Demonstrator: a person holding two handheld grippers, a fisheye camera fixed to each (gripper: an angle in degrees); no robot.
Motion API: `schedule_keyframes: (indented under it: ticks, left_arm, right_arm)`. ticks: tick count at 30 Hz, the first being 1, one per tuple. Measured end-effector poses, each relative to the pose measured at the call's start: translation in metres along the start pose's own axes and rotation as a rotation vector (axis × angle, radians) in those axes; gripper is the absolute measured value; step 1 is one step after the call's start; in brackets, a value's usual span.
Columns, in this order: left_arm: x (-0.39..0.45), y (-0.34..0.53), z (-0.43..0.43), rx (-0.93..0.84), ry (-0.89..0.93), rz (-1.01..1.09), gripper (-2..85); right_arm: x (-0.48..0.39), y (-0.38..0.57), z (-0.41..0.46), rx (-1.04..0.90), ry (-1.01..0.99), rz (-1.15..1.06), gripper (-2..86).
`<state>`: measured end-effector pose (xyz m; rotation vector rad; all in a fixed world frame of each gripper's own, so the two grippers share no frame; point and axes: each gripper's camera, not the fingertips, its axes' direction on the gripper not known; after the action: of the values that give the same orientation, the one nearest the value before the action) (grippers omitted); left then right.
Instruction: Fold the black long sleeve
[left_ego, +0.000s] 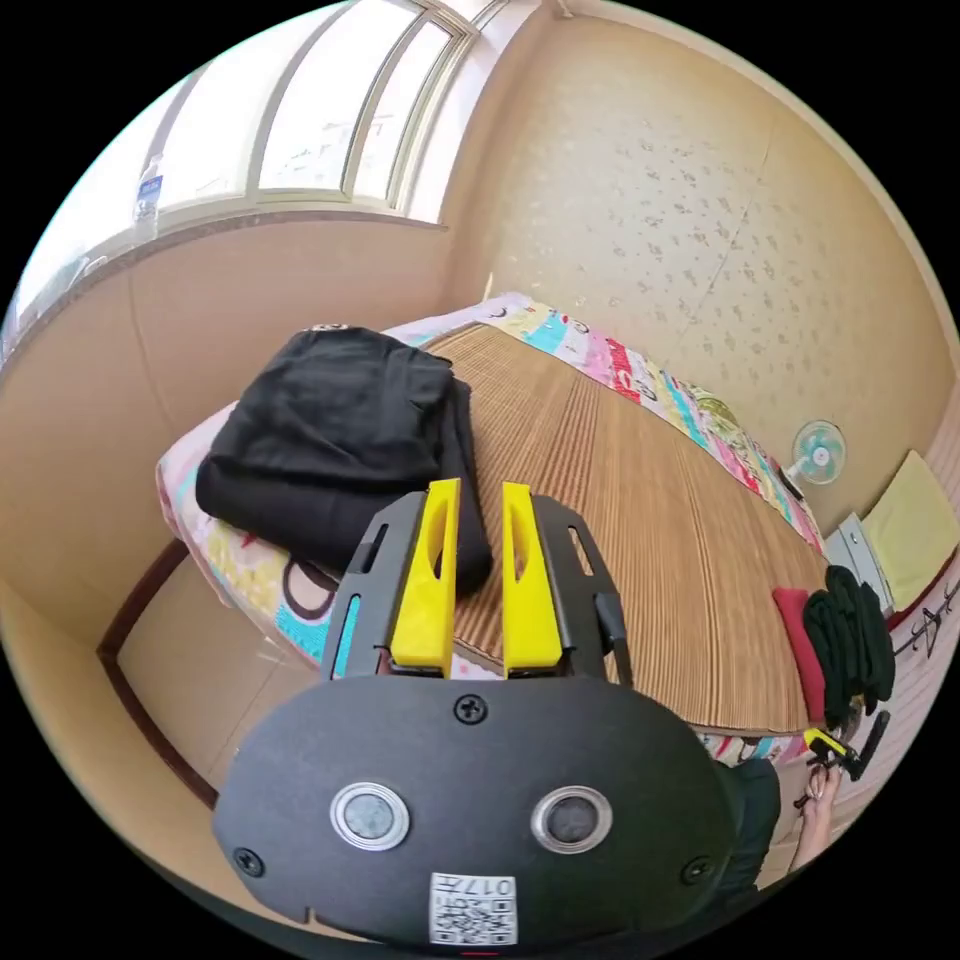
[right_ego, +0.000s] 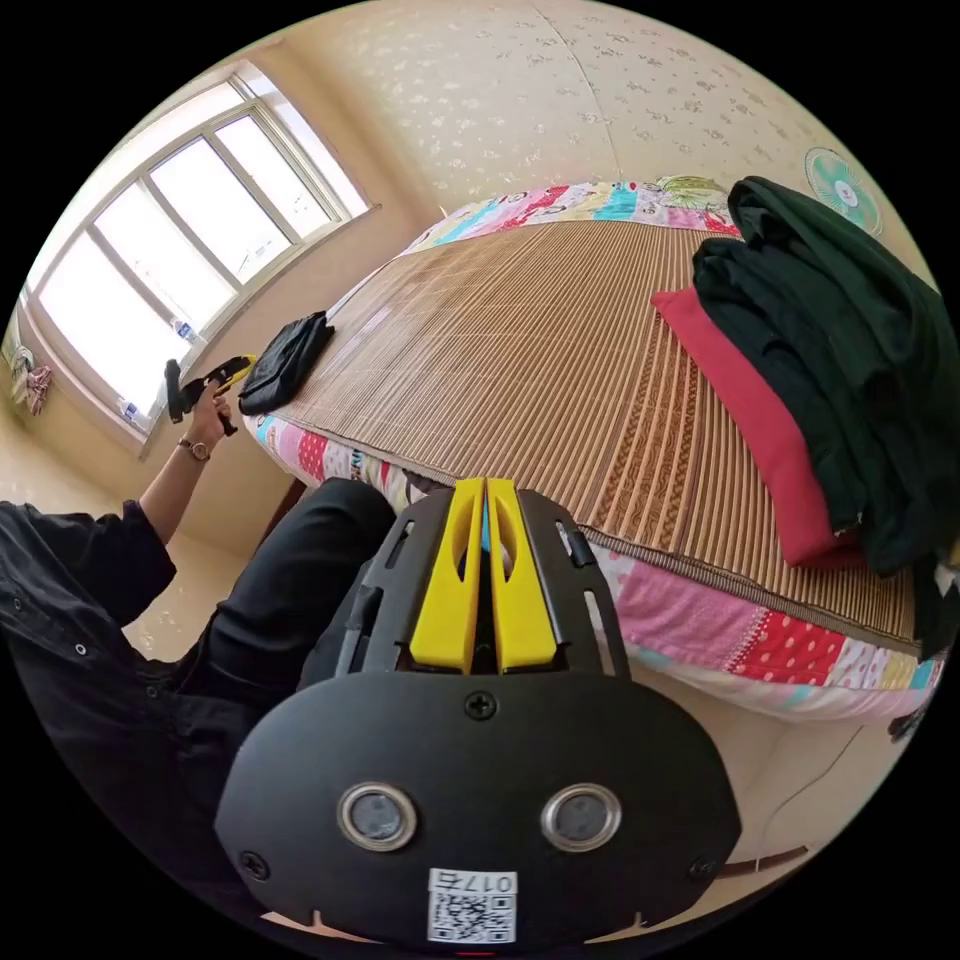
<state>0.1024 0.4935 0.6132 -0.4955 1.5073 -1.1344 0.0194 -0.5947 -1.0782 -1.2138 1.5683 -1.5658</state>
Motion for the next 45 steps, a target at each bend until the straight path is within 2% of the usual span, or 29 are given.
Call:
schedule_keyframes:
  ticks: [1, 3, 7, 9, 11, 13, 15, 17, 18, 20, 23, 26, 27, 32, 35, 38, 42, 45]
  left_arm:
    - [-0.016, -0.025, 0.009, -0.020, -0.065, -0.025, 10.7]
    - [-0.034, -0.058, 0.028, -0.052, -0.073, -0.026, 12.0]
    - [-0.074, -0.087, 0.105, -0.295, -0.085, -0.145, 10.6]
    - [-0.090, -0.081, 0.111, -0.268, -0.064, -0.235, 8.3]
    - [-0.123, -0.072, 0.099, -0.241, 0.101, -0.467, 5.7]
    - [-0.129, -0.073, 0.082, -0.214, 0.236, -0.498, 5.0]
    - [-0.109, -0.085, 0.051, -0.132, 0.398, -0.328, 4.4]
    - [-0.052, -0.096, -0.013, -0.067, 0.700, 0.073, 4.0]
    - [-0.036, -0.094, -0.032, -0.054, 0.772, 0.156, 4.0]
    - [0.028, -0.068, -0.106, -0.027, 1.030, 0.433, 4.0]
    - [0.104, 0.004, -0.173, -0.044, 1.201, 0.671, 3.9]
    - [0.158, 0.096, -0.194, -0.163, 1.343, 0.740, 4.1]
    - [0.167, 0.116, -0.193, -0.198, 1.364, 0.742, 4.2]
    - [0.236, 0.293, -0.166, -0.702, 1.342, 0.783, 5.9]
    - [0.243, 0.337, -0.165, -0.800, 1.206, 0.770, 8.6]
    - [0.231, 0.327, -0.175, -0.759, 1.209, 0.732, 7.3]
    - [0.208, 0.285, -0.168, -0.709, 1.328, 0.609, 6.8]
    - [0.198, 0.254, -0.159, -0.667, 1.236, 0.529, 8.5]
  right_arm:
    - [0.001, 0.004, -0.002, 0.003, -0.004, 0.003, 0.8]
    - [0.003, 0.018, -0.012, 0.035, -0.032, 0.033, 1.1]
    - [0.009, 0.028, -0.021, 0.074, -0.077, 0.107, 1.6]
    - [0.013, 0.034, -0.029, 0.093, -0.104, 0.140, 1.4]
    - [0.016, 0.041, -0.040, 0.113, -0.106, 0.156, 1.1]
    - [0.019, 0.051, -0.053, 0.140, -0.112, 0.160, 0.8]
    - [0.023, 0.061, -0.069, 0.150, -0.110, 0.162, 0.6]
    - [0.025, 0.067, -0.080, 0.172, -0.101, 0.171, 0.5]
    - [0.025, 0.069, -0.089, 0.201, -0.111, 0.161, 0.5]
    - [0.025, 0.070, -0.099, 0.238, -0.130, 0.148, 0.6]
    - [0.021, 0.068, -0.113, 0.295, -0.178, 0.124, 0.7]
    - [0.015, 0.070, -0.123, 0.335, -0.207, 0.104, 0.9]
    - [0.014, 0.072, -0.123, 0.337, -0.229, 0.102, 1.1]
    - [0.021, 0.088, -0.107, 0.294, -0.335, 0.119, 3.5]
    - [0.020, 0.087, -0.088, 0.238, -0.440, 0.084, 6.9]
    - [-0.012, 0.066, -0.053, 0.062, -0.539, -0.056, 9.6]
    - [-0.055, 0.045, 0.025, -0.279, -0.469, -0.094, 7.2]
    - [-0.059, 0.053, 0.033, -0.205, -0.622, -0.056, 3.9]
